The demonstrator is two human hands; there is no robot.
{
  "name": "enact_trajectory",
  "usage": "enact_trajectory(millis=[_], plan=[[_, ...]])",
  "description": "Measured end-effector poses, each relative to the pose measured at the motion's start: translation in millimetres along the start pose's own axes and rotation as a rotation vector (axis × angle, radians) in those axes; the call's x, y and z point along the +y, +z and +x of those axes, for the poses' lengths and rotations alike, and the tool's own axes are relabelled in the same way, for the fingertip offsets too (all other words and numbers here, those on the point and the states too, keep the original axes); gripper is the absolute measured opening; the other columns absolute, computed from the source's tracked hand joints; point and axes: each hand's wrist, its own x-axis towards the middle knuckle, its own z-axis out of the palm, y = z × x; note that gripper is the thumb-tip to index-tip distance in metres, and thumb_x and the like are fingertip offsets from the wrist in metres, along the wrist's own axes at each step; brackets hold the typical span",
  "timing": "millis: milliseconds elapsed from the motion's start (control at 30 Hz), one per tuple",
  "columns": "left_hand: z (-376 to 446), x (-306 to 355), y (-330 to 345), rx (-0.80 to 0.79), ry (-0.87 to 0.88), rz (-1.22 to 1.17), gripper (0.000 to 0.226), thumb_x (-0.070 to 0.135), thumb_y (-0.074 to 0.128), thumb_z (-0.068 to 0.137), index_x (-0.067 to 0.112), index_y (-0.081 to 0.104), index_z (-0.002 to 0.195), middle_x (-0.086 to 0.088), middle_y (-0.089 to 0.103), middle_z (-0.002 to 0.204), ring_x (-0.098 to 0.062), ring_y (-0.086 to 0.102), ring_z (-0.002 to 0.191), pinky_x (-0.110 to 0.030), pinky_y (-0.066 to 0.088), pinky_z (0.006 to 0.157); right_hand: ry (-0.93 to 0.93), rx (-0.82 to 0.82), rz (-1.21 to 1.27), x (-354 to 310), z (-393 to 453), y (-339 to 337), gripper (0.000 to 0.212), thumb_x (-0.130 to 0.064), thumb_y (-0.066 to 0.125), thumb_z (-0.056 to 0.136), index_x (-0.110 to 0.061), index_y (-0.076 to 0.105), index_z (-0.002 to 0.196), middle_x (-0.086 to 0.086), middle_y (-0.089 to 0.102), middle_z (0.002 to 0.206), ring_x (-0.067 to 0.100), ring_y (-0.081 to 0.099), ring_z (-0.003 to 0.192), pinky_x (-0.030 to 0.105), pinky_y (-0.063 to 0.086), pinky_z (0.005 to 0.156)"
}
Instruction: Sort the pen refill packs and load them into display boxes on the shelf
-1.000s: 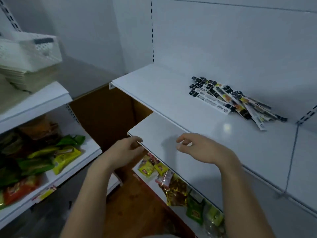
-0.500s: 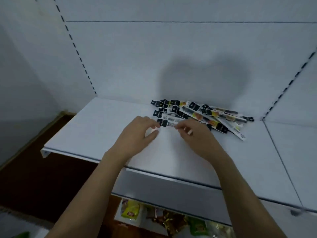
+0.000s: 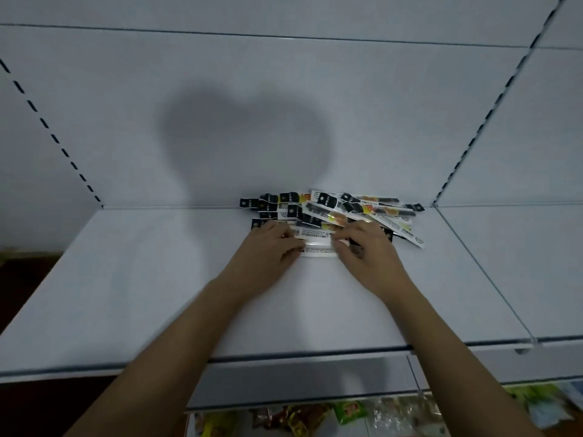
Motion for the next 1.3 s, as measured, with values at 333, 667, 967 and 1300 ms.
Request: enact_trajectory(millis=[333,667,967,1300], plan=[[-2.8,-1.6,2.7,0.09,0.01,0.019,0.021,0.018,0.047,0.091,0.015,0.066,0.098,-0.001,0.066,0.11,-0.023,0.06,0.103,-0.038,0.045,0.086,0.099,0.04,0.04,10.0,4.3,5.0,0.021,-0.008,0.073,0.086,-0.018,0.075,0.104,-0.008,0.058,0.098,0.004,0.04,0.095,0.014,0.032,0.086],[-2.8,19.6,-10.0,0.187,-0.045,0.244,0.045,0.048,0.049,0.093,0.016,0.058,0.123,-0.005,0.057,0.099,-0.024,0.051,0.09,-0.037,0.039,0.076,0.113,0.113,0.297,3.4,0.4,-4.3,0.021,-0.006,0.069,0.088,-0.027,0.069,0.09,-0.017,0.062,0.084,-0.002,0.056,0.079,0.008,0.039,0.068],[-2.4,23.1,-9.8,0.18,0.019,0.359,0.036,0.0,0.074,0.063,0.011,0.067,0.097,-0.007,0.069,0.089,-0.026,0.066,0.073,-0.033,0.049,0.068,0.21,-0.01,0.575,-4.8,0.0,-11.7,0.025,-0.016,0.056,0.099,-0.032,0.074,0.095,-0.018,0.071,0.087,-0.001,0.06,0.078,0.01,0.039,0.064],[-7.3,12.8,-12.8,-0.005,-0.262,0.332,0.021,0.032,0.079,0.076,0.02,0.063,0.073,0.006,0.064,0.066,-0.018,0.059,0.056,-0.022,0.029,0.049,0.089,0.061,-0.068,19.2,0.7,7.4,0.013,-0.02,0.079,0.081,-0.02,0.079,0.094,-0.004,0.062,0.096,0.023,0.053,0.096,0.038,0.043,0.082]])
